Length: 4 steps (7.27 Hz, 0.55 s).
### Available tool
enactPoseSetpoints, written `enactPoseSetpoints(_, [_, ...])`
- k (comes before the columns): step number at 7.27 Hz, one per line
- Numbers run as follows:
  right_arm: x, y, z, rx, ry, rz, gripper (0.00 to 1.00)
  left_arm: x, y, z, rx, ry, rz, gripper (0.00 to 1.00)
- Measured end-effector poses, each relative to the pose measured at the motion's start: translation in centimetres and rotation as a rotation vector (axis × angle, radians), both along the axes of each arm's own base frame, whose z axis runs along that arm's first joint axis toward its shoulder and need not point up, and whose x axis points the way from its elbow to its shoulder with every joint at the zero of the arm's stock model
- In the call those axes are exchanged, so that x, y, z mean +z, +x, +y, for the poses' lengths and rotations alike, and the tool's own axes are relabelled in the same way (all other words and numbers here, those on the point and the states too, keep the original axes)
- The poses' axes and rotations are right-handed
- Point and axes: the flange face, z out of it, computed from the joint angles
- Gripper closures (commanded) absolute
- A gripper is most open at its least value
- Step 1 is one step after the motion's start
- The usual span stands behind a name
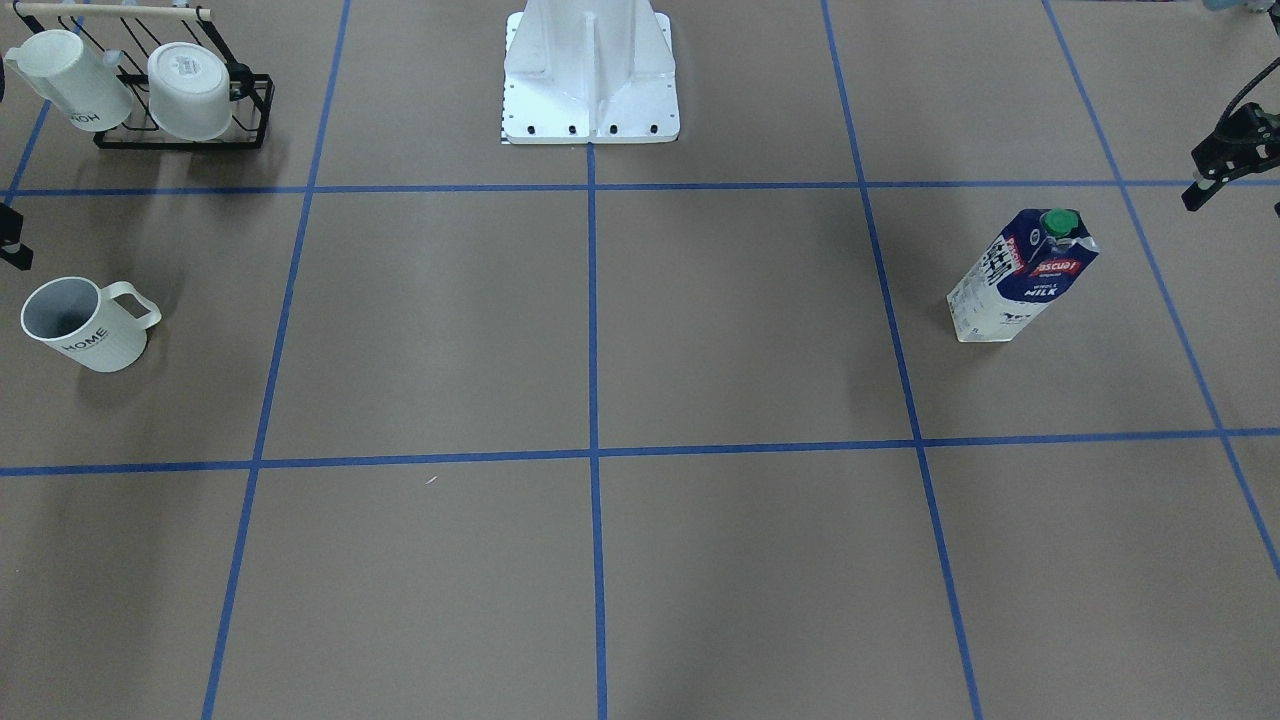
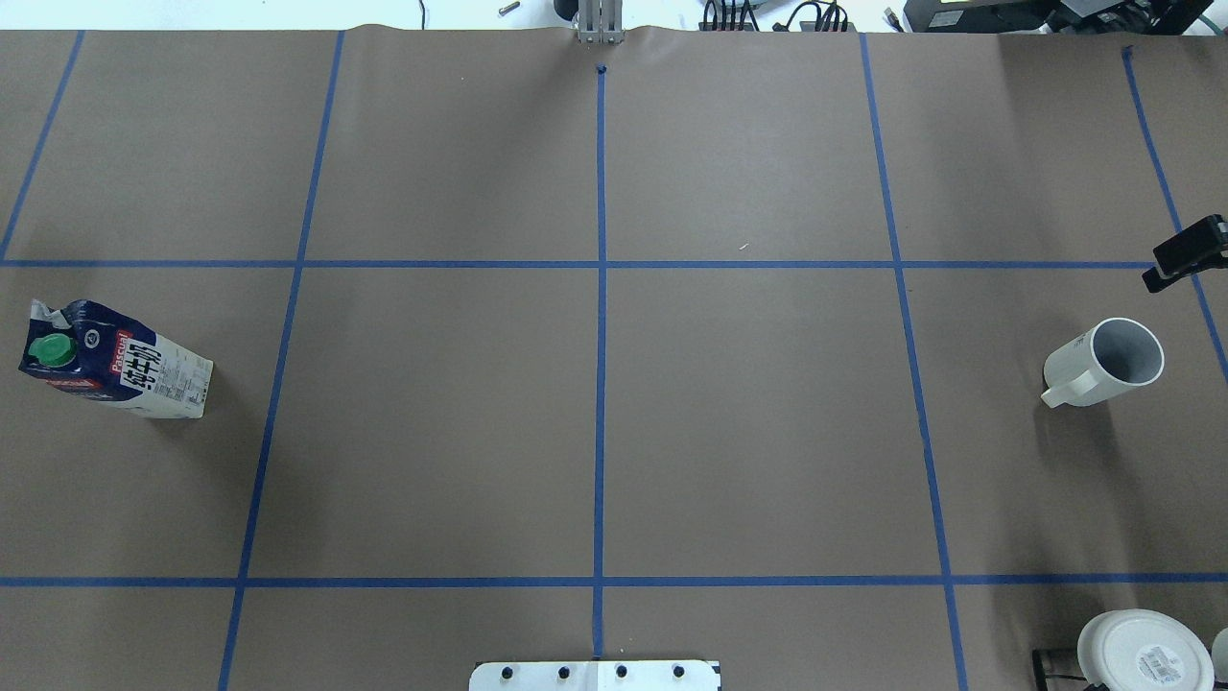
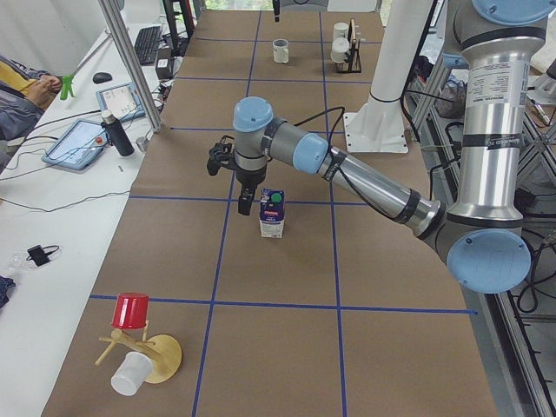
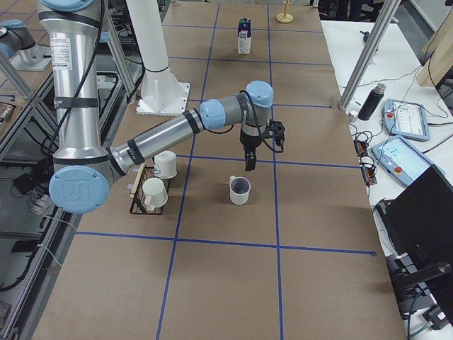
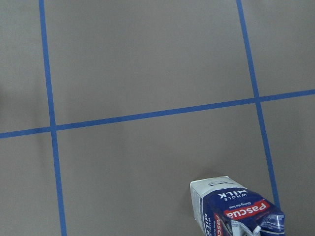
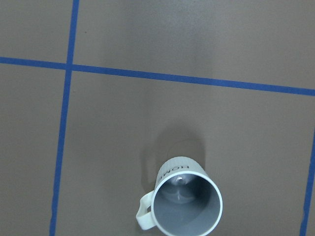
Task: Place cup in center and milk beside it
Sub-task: 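Lower the right gripper onto the white mug and grasp its rim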
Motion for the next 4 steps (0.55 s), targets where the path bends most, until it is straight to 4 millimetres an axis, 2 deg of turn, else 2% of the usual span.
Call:
enactPoseSetpoints(1, [1.9, -0.7, -0.6, -0.01, -0.001, 0.004, 0.0, -0.3, 0.0, 0.2, -0.011, -0.005, 0.004, 0.02])
enactPoseSetpoints(2, [3.0, -1.7, -0.8, -0.026, -0.002, 0.01, 0.0, -0.9, 0.0, 0.4, -0.027, -0.013, 0.011, 0.02])
enactPoseSetpoints(4, [4.1, -3.4, -0.3, -0.059, -0.004, 0.033, 0.0, -1.3, 0.1, 0.6, -0.041, -0.023, 0.017, 0.02])
